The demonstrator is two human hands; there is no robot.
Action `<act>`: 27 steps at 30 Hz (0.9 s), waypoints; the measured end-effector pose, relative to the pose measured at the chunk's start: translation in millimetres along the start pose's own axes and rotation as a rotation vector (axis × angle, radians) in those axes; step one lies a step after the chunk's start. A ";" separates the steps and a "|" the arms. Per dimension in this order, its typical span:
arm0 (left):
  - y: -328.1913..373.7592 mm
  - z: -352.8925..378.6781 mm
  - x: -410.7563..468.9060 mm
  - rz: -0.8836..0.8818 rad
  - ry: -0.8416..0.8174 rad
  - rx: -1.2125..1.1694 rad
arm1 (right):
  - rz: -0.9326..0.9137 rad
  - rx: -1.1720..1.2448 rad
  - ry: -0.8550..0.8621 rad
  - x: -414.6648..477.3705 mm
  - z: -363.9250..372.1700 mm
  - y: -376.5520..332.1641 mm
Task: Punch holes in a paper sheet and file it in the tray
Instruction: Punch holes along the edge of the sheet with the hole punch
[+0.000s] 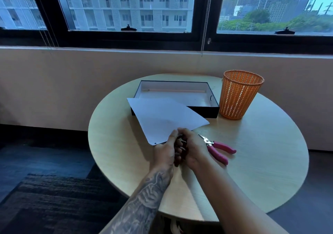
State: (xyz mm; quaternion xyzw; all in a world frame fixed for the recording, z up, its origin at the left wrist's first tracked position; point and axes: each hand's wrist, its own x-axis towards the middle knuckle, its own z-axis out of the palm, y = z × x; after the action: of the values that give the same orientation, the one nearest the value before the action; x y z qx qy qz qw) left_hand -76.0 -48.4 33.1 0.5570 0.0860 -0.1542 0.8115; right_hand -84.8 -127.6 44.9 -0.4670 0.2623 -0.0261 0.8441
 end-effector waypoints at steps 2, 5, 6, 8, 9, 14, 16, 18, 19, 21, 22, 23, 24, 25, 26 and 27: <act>-0.6 1.4 2.5 0.014 0.039 0.012 | -0.005 -0.014 -0.019 -3.7 2.5 -1.5; 0.6 1.0 1.6 0.025 0.032 0.016 | -0.024 -0.071 -0.039 -9.1 2.4 -5.4; 1.9 -0.3 1.5 0.029 0.028 0.022 | -0.036 -0.109 -0.041 -9.7 1.1 -6.9; 4.6 -3.4 2.3 0.056 0.023 0.051 | -0.059 -0.191 -0.033 -8.1 -3.1 -8.8; 5.9 -4.8 3.0 0.077 0.021 0.063 | -0.064 -0.216 -0.025 -7.1 -6.7 -10.4; 11.4 -11.6 11.2 0.150 0.024 0.081 | -0.275 -0.504 0.024 -18.3 -39.1 -28.0; 11.1 -12.1 13.1 0.163 0.020 0.087 | -0.518 -0.796 0.126 -23.5 -55.6 -33.6; 9.3 -12.6 13.7 0.167 0.023 0.081 | -0.640 -1.164 0.310 -20.9 -73.0 -36.5; 8.0 -13.0 13.7 0.166 0.025 0.074 | -0.621 -1.363 0.391 -19.9 -81.0 -37.4; 6.3 -13.3 13.6 0.167 0.025 0.063 | -0.475 -1.628 0.440 -17.8 -95.4 -36.9; 5.9 -13.6 13.5 0.170 0.028 0.062 | -0.407 -1.678 0.433 -19.1 -98.7 -35.4; 5.5 -14.0 13.8 0.174 0.033 0.061 | -0.374 -1.687 0.427 -21.1 -101.0 -33.1; 5.4 -14.4 14.0 0.176 0.036 0.059 | -0.378 -1.684 0.433 -22.5 -103.3 -30.9; 5.1 -14.9 14.5 0.180 0.037 0.055 | -0.397 -1.681 0.441 -23.1 -104.9 -29.6; 5.1 -15.3 14.5 0.182 0.036 0.054 | -0.405 -1.674 0.445 -24.6 -105.7 -29.8; 5.2 -15.7 14.5 0.184 0.034 0.054 | -0.402 -1.648 0.435 -25.7 -106.3 -30.6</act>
State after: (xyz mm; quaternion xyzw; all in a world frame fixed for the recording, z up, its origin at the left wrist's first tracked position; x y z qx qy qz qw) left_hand -60.1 -34.3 27.4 0.5869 0.0440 -0.0719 0.8053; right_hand -150.5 -219.7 35.0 -0.9504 0.2654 -0.0652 0.1485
